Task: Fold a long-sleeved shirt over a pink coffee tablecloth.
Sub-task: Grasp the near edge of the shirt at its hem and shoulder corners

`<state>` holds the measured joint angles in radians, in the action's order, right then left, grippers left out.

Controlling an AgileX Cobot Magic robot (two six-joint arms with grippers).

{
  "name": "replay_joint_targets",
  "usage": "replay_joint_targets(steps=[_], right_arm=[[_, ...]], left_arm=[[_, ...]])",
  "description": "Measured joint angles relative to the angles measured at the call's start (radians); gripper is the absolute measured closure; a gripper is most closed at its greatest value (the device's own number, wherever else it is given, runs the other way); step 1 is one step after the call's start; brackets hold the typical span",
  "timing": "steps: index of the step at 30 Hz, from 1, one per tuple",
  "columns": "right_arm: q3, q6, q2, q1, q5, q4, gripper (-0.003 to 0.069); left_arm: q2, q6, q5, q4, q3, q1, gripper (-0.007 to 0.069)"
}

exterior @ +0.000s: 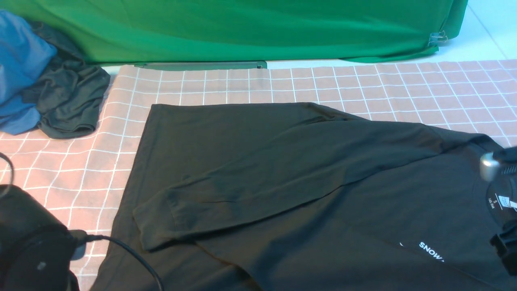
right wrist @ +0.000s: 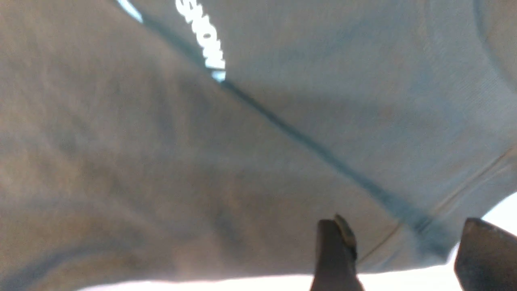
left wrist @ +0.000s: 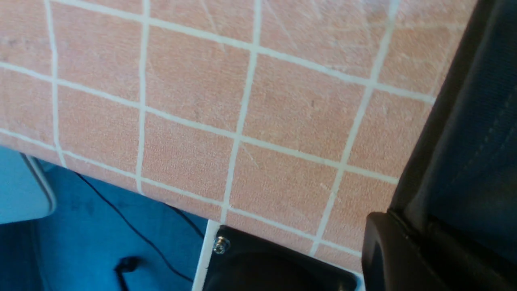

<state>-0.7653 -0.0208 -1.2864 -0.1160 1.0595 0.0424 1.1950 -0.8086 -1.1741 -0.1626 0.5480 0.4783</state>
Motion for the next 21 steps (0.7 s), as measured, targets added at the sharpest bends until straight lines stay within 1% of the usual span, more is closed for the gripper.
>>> replay_joint_targets(steps=[1, 4, 5, 6, 9, 11, 14, 15, 17, 18, 19, 20, 21], right_arm=[[0.022, 0.021, 0.001, 0.0, -0.003, -0.033, 0.0228], [0.097, 0.117, 0.001, 0.0, -0.011, -0.15, 0.0207], [0.107, 0.124, 0.001, 0.0, -0.011, -0.157, 0.0203], [0.143, 0.188, 0.002, 0.0, -0.022, -0.213, 0.0181], [0.183, 0.289, 0.002, -0.025, -0.037, -0.282, 0.0147], [0.189, 0.331, 0.002, -0.074, -0.048, -0.303, 0.0134], [0.192, 0.362, 0.002, -0.169, -0.085, -0.304, 0.0129], [0.192, 0.364, 0.002, -0.176, -0.087, -0.305, 0.0129], [0.193, 0.369, 0.002, -0.279, -0.115, -0.265, 0.0127], [0.193, 0.369, 0.002, -0.295, -0.118, -0.261, 0.0126], [0.193, 0.369, 0.002, -0.35, -0.127, -0.223, 0.0127], [0.193, 0.369, 0.002, -0.364, -0.128, -0.215, 0.0127], [0.193, 0.369, 0.002, -0.404, -0.136, -0.193, 0.0127]], left_arm=[[-0.005, 0.003, 0.02, 0.023, 0.001, -0.027, 0.0594], [-0.009, 0.072, 0.072, 0.131, 0.002, -0.062, 0.0594], [-0.009, 0.075, 0.074, 0.131, 0.002, -0.062, 0.0594], [-0.01, 0.1, 0.097, 0.176, 0.002, -0.064, 0.0594], [-0.01, 0.112, 0.112, 0.203, 0.002, -0.066, 0.0594], [-0.01, 0.117, 0.118, 0.204, 0.002, -0.068, 0.0594], [-0.01, 0.135, 0.133, 0.204, 0.002, -0.069, 0.0594], [-0.01, 0.135, 0.137, 0.204, 0.002, -0.069, 0.0594], [-0.01, 0.139, 0.151, 0.204, 0.002, -0.069, 0.0594], [-0.01, 0.139, 0.151, 0.204, 0.002, -0.069, 0.0594], [-0.01, 0.142, 0.151, 0.204, 0.002, -0.069, 0.0594], [-0.01, 0.142, 0.151, 0.204, 0.002, -0.069, 0.0594], [-0.01, 0.142, 0.151, 0.204, 0.002, -0.069, 0.0594]])
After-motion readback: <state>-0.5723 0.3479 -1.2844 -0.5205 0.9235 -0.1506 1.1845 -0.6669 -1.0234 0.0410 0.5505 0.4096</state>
